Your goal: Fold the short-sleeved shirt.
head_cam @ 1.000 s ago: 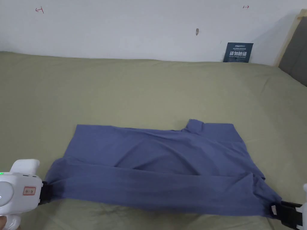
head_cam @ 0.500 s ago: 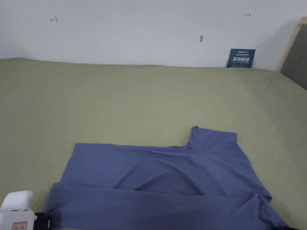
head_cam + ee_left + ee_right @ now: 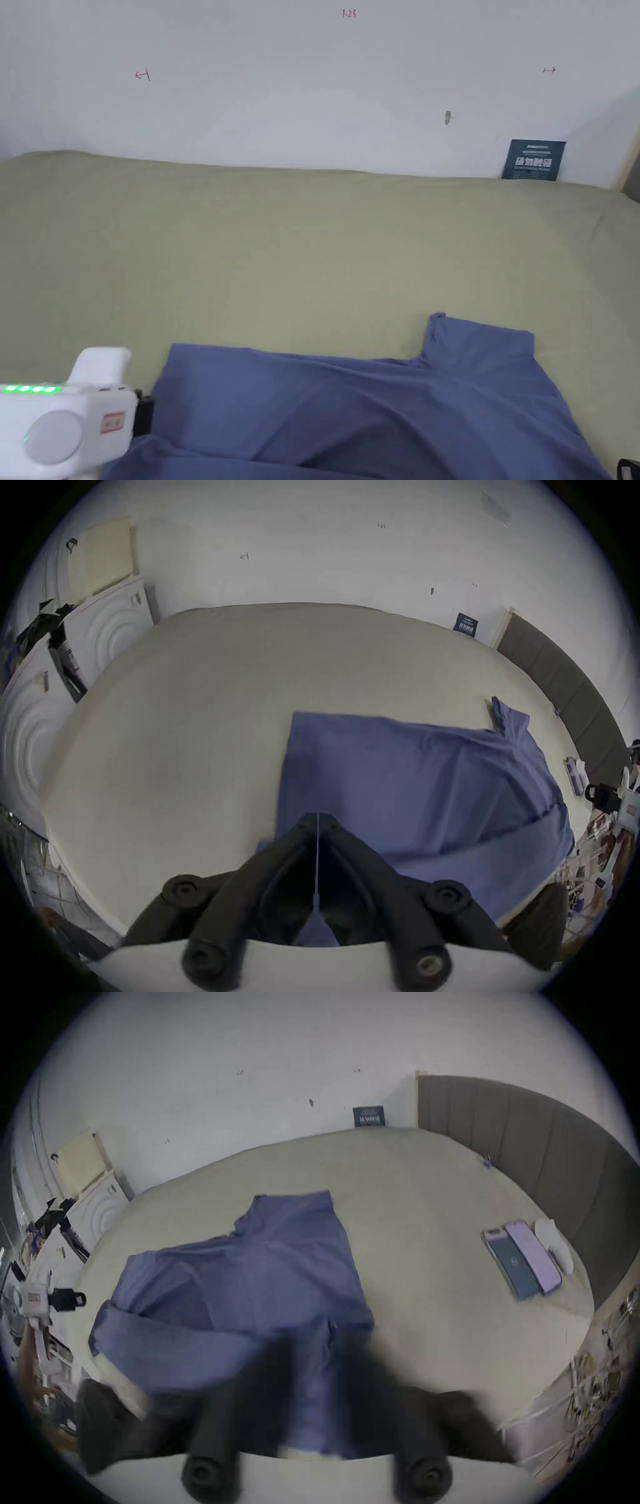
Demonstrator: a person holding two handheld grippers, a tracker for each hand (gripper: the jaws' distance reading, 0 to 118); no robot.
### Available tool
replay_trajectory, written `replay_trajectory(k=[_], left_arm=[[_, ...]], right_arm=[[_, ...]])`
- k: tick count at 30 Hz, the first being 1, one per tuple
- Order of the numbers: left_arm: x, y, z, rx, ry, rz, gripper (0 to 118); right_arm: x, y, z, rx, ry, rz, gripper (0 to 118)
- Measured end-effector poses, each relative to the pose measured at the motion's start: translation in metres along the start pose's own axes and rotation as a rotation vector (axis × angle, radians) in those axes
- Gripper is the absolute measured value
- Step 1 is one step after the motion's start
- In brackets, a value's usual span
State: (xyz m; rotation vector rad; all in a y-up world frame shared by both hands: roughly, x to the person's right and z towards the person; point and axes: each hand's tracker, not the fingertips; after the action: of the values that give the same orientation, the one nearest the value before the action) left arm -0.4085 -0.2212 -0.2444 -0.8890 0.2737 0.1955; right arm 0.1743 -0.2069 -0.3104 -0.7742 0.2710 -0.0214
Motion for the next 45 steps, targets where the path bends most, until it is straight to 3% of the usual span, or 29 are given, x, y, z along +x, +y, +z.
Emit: replay_trajectory(k=[5, 6, 7, 8, 9, 10, 16, 19, 21, 23, 26, 27, 28, 32, 35, 40, 42, 43, 44, 45], left_arm=[[0.007, 0.047, -0.066, -0.032, 0.024, -0.022, 1], [0.006, 0.054, -0.076, -0.034, 0.038, -0.016, 13], [0.004, 0.061, -0.089, -0.044, 0.059, -0.004, 51], [0.000, 0.067, -0.106, -0.099, 0.079, 0.001, 108], [-0.004, 0.072, -0.122, -0.123, 0.099, 0.013, 118], [-0.007, 0.073, -0.132, -0.088, 0.093, 0.009, 112], [-0.027, 0.080, -0.197, -0.174, 0.145, 0.003, 111], [-0.017, 0.078, -0.170, -0.167, 0.135, 0.004, 103], [-0.002, 0.079, -0.145, -0.156, 0.098, -0.009, 61], [0.008, 0.079, -0.128, -0.128, 0.075, -0.042, 0], [0.000, 0.086, -0.142, -0.145, 0.063, -0.049, 0], [-0.001, 0.086, -0.143, -0.146, 0.066, -0.054, 0], [-0.003, 0.087, -0.143, -0.142, 0.072, -0.052, 0], [-0.002, 0.087, -0.145, -0.144, 0.064, -0.027, 0], [-0.008, 0.089, -0.150, -0.147, 0.062, -0.031, 0], [-0.008, 0.087, -0.153, -0.146, 0.066, -0.030, 0], [-0.006, 0.085, -0.152, -0.147, 0.067, -0.032, 0], [-0.007, 0.087, -0.151, -0.149, 0.065, -0.030, 0], [-0.009, 0.089, -0.150, -0.151, 0.062, -0.029, 0], [-0.011, 0.089, -0.150, -0.152, 0.057, -0.027, 0]], right_arm=[[0.002, 0.016, -0.034, -0.013, -0.004, 0.018, 1], [0.002, 0.018, -0.038, -0.017, -0.007, 0.020, 1], [0.004, 0.020, -0.044, -0.022, -0.012, 0.020, 1], [0.007, 0.021, -0.049, -0.033, -0.011, 0.021, 1], [0.009, 0.022, -0.053, -0.038, -0.013, 0.022, 1], [0.011, 0.023, -0.058, -0.044, -0.020, 0.026, 1], [0.026, 0.031, -0.079, -0.078, -0.037, 0.031, 1], [0.031, 0.036, -0.090, -0.092, -0.044, 0.029, 1], [0.033, 0.041, -0.098, -0.106, -0.036, 0.026, 1], [0.035, 0.050, -0.109, -0.112, -0.040, 0.030, 1], [0.037, 0.064, -0.127, -0.129, -0.037, 0.033, 3], [0.038, 0.070, -0.134, -0.142, -0.016, 0.015, 11], [0.040, 0.074, -0.139, -0.151, -0.001, 0.004, 38], [0.044, 0.095, -0.174, -0.201, 0.045, -0.024, 76], [0.038, 0.102, -0.193, -0.244, -0.004, 0.007, 76], [0.044, 0.095, -0.220, -0.355, 0.018, 0.010, 76], [0.041, 0.094, -0.216, -0.328, 0.008, 0.053, 73], [0.038, 0.097, -0.211, -0.328, 0.000, 0.055, 63], [0.037, 0.101, -0.205, -0.299, -0.033, 0.099, 6], [0.036, 0.103, -0.199, -0.276, -0.022, 0.122, 2]])
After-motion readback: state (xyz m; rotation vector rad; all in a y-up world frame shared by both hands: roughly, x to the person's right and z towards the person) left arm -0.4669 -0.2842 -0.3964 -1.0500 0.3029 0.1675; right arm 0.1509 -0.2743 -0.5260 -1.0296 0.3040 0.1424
